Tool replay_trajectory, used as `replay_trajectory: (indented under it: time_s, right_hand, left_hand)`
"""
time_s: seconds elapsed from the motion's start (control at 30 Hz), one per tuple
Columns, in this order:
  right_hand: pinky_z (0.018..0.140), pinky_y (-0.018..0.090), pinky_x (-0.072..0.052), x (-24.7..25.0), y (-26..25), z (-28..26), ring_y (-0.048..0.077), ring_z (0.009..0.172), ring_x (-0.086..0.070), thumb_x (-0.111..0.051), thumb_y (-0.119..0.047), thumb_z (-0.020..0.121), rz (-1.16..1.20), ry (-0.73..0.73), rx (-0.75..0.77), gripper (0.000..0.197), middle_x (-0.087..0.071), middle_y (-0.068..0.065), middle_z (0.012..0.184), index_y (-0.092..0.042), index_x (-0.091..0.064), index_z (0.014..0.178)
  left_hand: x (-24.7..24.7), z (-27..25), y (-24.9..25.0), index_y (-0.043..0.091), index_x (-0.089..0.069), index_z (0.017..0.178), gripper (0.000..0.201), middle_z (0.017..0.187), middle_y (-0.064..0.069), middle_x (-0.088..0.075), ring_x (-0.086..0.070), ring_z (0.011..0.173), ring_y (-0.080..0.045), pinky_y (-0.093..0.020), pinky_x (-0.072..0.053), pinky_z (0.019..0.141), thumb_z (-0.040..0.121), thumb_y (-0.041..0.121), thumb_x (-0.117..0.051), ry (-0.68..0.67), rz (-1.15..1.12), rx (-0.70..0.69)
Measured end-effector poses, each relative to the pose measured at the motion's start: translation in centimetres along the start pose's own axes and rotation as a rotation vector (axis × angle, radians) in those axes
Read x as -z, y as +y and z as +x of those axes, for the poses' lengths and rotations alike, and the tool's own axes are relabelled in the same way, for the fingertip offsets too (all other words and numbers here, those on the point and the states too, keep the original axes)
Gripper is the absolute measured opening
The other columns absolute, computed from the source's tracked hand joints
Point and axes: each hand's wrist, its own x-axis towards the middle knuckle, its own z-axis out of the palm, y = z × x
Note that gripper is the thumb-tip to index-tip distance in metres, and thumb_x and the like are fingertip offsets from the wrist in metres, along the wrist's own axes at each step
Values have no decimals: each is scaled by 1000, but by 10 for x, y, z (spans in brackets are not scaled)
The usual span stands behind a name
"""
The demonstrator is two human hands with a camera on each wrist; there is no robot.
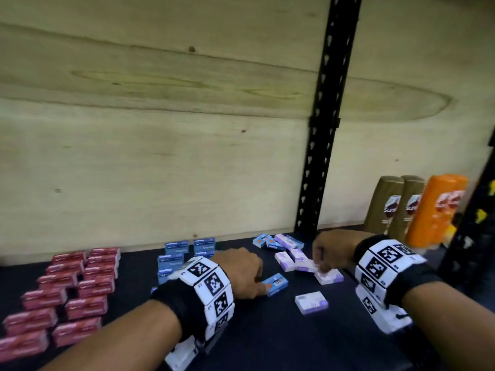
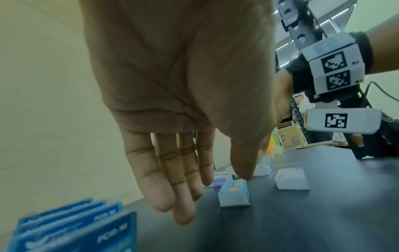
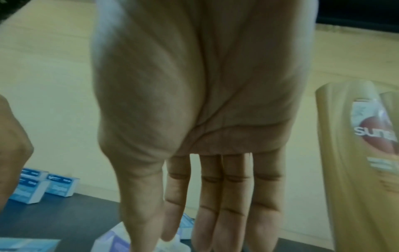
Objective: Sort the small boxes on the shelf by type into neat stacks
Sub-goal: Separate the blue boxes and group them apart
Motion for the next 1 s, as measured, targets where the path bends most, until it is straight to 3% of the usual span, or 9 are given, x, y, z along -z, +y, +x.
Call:
replay_trajectory:
  time_s: [0.1,0.2,0.4,0.53,0.73,0.9,1.0]
  right_hand:
    - [80,27,-47,0,8,2,18,96,-63,-69,-27,87,43,34,-16,24,-70,0,110,-16,-71,109]
    - [80,26,-47,2,9,8,15,93,-61,-70,-29,87,103,78,-23,21,-66,-6,102,-20,-69,106]
    - [85,26,-47,12,-7,34,15,100,-59,-70,-32,88,93,120,26,29,-65,-4,115,-21,-66,114]
    - [89,28,-48,19,-19,54,20,110,-60,-68,-31,90,76,109,34,35,-64,1,122,-16,-64,122]
    - [86,30,-50,25,-37,78,25,112,-62,-68,-25,90,-25,67,18,35,-65,8,123,-7,-66,120]
    - [91,31,-53,23,-41,95,25,110,-63,-76,-17,82,-68,53,-1,39,-67,9,121,-8,-68,119]
    - [90,32,-53,17,-40,98,26,110,-63,-75,-19,83,-62,53,-9,42,-65,10,122,-7,-65,121]
  left_hand:
    - [-6,10,5,25,-60,119,51,121,-3,-59,-59,107,-26,-36,-49,86,87,64,-52,-21,-1,29]
    - [-9,16,6,23,-63,114,49,115,-1,-62,-61,102,-25,-36,-51,82,86,63,-56,-33,4,31]
    - [-7,19,3,20,-67,106,40,109,-1,-64,-63,97,-23,-35,-53,83,86,54,-60,-44,14,72]
    - [-6,18,-5,18,-67,103,39,104,-2,-65,-63,93,-23,-35,-54,78,85,52,-62,-75,1,66]
    - [-3,18,-3,13,-67,105,40,93,-2,-59,-58,82,-22,-31,-48,66,86,48,-63,-103,43,50]
    - [1,22,2,11,-67,111,43,98,-5,-59,-58,86,-24,-31,-46,65,87,47,-64,-104,104,30]
    - [0,23,7,11,-67,111,43,98,-5,-58,-57,86,-23,-23,-38,53,86,46,-65,-89,137,25]
